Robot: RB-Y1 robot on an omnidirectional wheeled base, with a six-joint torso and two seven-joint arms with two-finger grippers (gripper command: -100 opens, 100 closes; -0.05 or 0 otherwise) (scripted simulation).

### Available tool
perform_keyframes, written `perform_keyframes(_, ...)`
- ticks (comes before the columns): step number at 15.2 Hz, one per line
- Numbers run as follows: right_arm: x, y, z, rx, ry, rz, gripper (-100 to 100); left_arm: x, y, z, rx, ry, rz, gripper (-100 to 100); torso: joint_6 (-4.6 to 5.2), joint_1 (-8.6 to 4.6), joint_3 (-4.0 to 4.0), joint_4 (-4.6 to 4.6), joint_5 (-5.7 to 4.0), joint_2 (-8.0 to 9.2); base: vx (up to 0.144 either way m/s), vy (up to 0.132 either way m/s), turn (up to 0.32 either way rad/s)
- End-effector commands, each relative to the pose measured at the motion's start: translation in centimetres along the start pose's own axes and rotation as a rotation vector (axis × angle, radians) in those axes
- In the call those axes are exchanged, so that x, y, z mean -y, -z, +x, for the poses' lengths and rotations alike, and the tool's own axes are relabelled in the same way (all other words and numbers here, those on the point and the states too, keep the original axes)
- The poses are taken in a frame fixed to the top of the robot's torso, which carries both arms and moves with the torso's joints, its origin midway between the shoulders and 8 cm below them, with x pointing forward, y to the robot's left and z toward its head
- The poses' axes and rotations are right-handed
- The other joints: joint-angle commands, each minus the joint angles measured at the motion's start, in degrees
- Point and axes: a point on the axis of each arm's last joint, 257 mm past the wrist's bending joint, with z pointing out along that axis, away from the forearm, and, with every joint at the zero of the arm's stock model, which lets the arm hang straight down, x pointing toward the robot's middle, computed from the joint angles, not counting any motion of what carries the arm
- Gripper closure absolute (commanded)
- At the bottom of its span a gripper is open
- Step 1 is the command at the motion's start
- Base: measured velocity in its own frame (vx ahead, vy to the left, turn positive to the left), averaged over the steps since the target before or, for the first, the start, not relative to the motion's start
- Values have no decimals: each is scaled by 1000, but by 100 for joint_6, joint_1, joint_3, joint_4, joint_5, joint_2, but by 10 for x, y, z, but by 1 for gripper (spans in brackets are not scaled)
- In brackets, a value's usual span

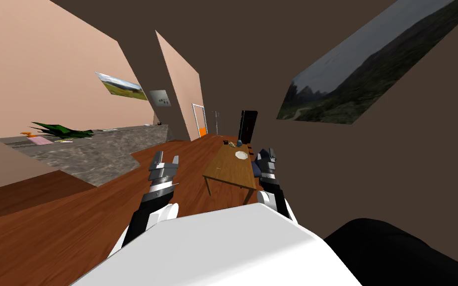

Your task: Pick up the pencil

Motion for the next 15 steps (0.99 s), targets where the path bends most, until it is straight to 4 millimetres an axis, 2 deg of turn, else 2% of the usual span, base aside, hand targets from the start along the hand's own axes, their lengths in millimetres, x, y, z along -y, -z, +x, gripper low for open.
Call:
perform_keyframes(1, 0, 0, 0, 0, 0, 0, 0, -7, 0, 1, -31, -19, -22, -100, 0, 0, 0, 0, 0, 0, 1, 2, -79)
perform_keyframes(3, 0, 0, 0, 0, 0, 0, 0, -14, 0, 1, -52, -33, -44, -100, 3, 5, -1, 0, 1, -1, 4, 12, -143)
perform_keyframes(5, 0, 0, 0, 0, 0, 0, 0, -34, 1, -5, -81, -62, -103, -100, 2, 10, -1, -1, 2, -2, 11, 19, -169)
perform_keyframes(6, 0, 0, 0, 0, 0, 0, 0, -34, 1, -5, -85, -64, -103, -100, 4, 11, -3, -1, 3, -5, 18, 27, -167)
perform_keyframes(8, 0, 0, 0, 0, 0, 0, 0, -60, 2, -17, -99, -95, -179, -100, 3, 16, -4, -2, 3, -7, 15, 33, -276)
perform_keyframes(9, 0, 0, 0, 0, 0, 0, 0, -60, 2, -17, -100, -97, -181, -100, 6, 18, -5, -2, 4, -7, 13, 38, -253)
perform_keyframes(10, 0, 0, 0, 0, 0, 0, 0, -75, 3, -26, -100, -113, -226, -100, 3, 19, -4, -2, 4, -8, 17, 36, -257)
perform_keyframes(11, 0, 0, 0, 0, 0, 0, 0, -75, 3, -26, -100, -113, -226, -100, 4, 20, -5, -2, 4, -9, 18, 35, -182)
perform_keyframes(12, 0, 0, 0, 0, 0, 0, 0, -91, 4, -37, -95, -129, -274, -100, 2, 19, -6, -2, 4, -10, 21, 34, -195)
perform_keyframes(13, 0, 0, 0, 0, 0, 0, 0, -91, 5, -37, -95, -129, -275, -100, 4, 19, -7, -3, 4, -12, 19, 33, -210)
perform_keyframes(14, 0, 0, 0, 0, 0, 0, 0, -107, 6, -50, -84, -144, -324, -100, 3, 18, -7, -3, 4, -11, 24, 34, -322)
perform_keyframes(15, 0, 0, 0, 0, 0, 0, 0, -107, 7, -51, -84, -144, -327, -100, 6, 18, -8, -3, 4, -13, 23, 36, -276)
